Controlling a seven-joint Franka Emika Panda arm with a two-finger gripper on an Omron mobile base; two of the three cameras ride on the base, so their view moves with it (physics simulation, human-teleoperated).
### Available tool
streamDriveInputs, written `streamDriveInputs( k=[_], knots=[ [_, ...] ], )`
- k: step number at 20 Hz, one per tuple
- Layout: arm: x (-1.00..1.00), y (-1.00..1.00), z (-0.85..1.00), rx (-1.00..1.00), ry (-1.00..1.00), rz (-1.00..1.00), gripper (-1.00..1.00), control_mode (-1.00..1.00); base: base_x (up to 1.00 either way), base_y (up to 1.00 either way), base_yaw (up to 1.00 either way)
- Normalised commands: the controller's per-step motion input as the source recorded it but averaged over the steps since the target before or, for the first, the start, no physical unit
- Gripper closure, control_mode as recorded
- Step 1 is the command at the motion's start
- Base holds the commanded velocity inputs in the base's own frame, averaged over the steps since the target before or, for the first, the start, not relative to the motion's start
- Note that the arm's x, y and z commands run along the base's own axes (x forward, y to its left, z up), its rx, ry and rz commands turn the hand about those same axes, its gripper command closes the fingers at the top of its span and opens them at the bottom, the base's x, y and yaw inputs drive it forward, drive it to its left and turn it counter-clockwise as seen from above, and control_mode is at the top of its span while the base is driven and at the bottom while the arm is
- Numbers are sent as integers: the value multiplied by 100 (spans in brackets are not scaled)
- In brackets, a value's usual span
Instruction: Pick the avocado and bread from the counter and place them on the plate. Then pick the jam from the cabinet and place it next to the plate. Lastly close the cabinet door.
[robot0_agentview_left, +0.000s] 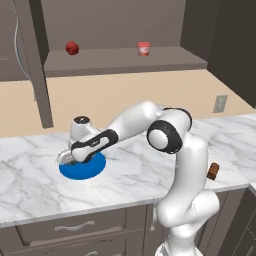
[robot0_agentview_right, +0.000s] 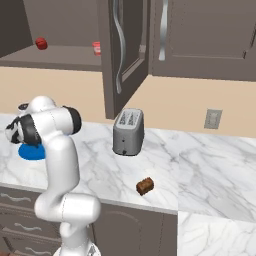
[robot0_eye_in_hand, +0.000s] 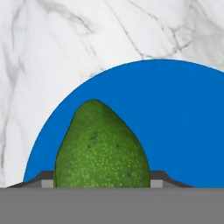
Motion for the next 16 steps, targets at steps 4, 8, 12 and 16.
streamDriveInputs(
  k=[4, 8, 12, 16],
  knots=[
    [0, 22, -35, 0, 0, 0, 100, -100, 0, 0, 0],
    [0, 2, -36, 0, 0, -1, 100, -100, 0, 0, 0],
    [-1, -1, -9, 0, -4, -1, -100, -100, 0, 0, 0],
    [-39, -38, 0, 1, -11, -5, -100, -100, 0, 0, 0]
  ],
)
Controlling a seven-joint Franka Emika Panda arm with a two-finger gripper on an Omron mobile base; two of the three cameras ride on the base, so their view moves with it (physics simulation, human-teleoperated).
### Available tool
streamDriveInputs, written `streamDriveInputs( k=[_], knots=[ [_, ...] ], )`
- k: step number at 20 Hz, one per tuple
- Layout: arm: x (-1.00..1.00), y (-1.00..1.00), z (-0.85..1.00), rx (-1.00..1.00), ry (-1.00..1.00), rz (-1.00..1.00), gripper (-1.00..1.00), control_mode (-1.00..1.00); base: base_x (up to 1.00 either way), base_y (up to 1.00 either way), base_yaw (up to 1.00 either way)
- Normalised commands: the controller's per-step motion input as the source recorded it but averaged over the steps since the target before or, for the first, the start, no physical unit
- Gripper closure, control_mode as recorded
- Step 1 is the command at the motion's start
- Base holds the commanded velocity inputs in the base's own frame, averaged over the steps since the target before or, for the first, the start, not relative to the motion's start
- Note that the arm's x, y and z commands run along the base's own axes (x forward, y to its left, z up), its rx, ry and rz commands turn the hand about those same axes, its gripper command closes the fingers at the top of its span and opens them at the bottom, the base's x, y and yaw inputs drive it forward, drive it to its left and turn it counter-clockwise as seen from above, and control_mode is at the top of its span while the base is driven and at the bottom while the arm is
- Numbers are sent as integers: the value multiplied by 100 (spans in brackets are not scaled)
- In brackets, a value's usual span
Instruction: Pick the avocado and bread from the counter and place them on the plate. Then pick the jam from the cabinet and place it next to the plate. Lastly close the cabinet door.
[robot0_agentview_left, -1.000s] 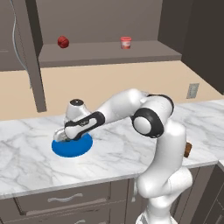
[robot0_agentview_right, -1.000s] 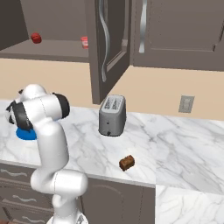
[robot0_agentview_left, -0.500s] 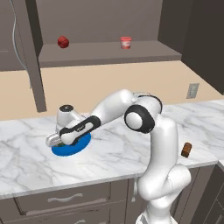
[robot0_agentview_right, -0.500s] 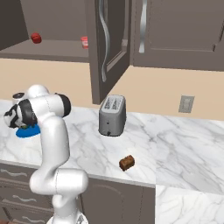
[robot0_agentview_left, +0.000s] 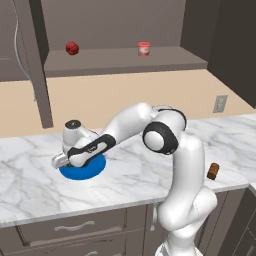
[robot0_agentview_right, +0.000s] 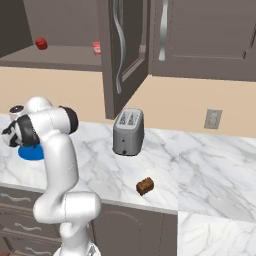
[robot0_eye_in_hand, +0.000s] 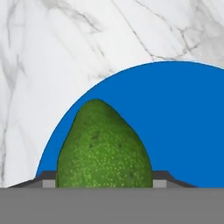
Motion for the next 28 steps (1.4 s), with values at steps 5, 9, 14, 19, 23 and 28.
streamDriveInputs(
  k=[5, 9, 14, 19, 23, 28],
  knots=[
    [-58, -62, 0, 3, -15, -8, -100, -100, 0, 0, 0],
    [-10, -36, 30, 7, -25, -4, -100, -100, 0, 0, 0],
    [9, -8, 71, 8, -47, 0, -100, -100, 0, 0, 0],
    [-9, -7, 90, 8, -31, 0, -100, -100, 0, 0, 0],
    [-53, -36, 80, 19, 2, -7, -100, -100, 0, 0, 0],
    [-70, -58, 100, 27, 16, -6, -100, -100, 0, 0, 0]
  ],
)
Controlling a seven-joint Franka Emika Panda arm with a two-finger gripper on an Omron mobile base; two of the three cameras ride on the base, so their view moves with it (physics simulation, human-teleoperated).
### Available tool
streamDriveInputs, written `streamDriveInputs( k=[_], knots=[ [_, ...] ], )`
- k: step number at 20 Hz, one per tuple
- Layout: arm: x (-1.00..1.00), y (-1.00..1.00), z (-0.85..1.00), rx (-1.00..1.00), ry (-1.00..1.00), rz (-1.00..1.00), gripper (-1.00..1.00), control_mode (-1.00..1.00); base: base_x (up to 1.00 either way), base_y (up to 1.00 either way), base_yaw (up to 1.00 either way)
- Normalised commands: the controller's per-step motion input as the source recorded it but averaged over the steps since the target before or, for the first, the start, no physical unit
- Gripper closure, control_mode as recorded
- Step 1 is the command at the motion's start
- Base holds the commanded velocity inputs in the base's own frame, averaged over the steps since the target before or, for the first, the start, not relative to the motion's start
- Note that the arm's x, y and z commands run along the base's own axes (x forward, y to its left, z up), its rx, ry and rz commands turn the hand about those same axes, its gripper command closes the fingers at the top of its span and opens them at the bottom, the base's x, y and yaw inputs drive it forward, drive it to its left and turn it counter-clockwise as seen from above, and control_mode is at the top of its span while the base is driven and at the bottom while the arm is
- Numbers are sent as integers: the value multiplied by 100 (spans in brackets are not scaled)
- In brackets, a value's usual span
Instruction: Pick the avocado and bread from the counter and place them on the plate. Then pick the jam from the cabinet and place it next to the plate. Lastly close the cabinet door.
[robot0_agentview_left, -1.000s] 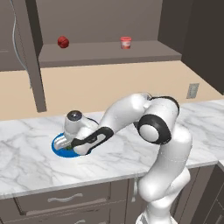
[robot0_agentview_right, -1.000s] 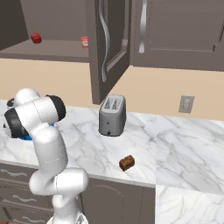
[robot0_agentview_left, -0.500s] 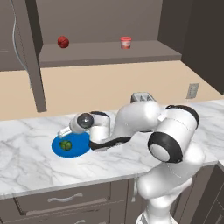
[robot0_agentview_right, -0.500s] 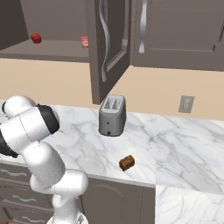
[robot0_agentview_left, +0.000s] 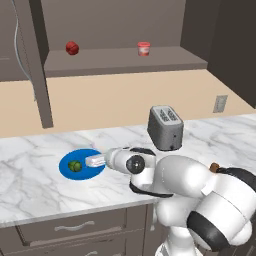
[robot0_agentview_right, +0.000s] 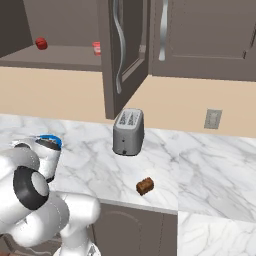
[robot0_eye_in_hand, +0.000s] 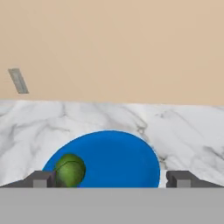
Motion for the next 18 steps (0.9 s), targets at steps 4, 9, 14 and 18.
streamDriveInputs(
  k=[4, 9, 14, 18],
  knots=[
    [-62, -55, 100, 27, 12, -3, -100, -100, 0, 0, 0],
    [-51, -45, 100, 17, 15, 0, -100, -100, 0, 0, 0],
    [-44, -24, 91, -1, 21, -4, -100, -100, 0, 0, 0],
    [-43, -18, 68, -8, 31, -15, -100, -100, 0, 0, 0]
  ],
)
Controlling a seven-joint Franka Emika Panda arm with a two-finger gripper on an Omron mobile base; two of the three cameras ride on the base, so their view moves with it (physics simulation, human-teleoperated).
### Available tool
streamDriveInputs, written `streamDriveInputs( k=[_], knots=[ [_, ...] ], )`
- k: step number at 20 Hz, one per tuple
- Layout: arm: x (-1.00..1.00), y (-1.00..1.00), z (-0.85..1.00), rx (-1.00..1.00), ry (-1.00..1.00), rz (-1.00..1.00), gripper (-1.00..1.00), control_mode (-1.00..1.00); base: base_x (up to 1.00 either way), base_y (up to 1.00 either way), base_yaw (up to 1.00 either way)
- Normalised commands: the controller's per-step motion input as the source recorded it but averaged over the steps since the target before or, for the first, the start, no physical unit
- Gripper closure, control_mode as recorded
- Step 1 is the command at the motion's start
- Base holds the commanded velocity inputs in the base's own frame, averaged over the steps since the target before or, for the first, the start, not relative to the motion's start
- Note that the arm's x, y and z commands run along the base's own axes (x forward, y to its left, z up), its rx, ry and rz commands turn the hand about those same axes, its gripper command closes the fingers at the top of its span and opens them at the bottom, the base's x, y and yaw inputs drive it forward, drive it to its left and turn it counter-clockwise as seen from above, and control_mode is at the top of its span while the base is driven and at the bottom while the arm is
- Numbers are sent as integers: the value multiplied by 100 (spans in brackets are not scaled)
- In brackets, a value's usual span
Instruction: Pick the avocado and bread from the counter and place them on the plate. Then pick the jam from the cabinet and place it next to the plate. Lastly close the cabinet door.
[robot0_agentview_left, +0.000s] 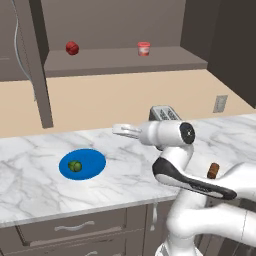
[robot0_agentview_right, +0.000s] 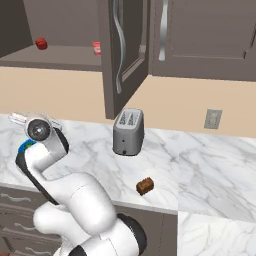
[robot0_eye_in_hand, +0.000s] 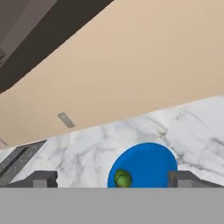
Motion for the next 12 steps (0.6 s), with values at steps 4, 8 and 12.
streamDriveInputs(
  k=[4, 8, 12],
  knots=[
    [-47, -20, 58, -12, 31, -19, -100, -100, 0, 0, 0],
    [-57, -21, 13, -21, 22, -21, -100, -100, 0, 0, 0],
    [-69, -49, -4, -16, 2, -25, -100, -100, 0, 0, 0]
  ],
)
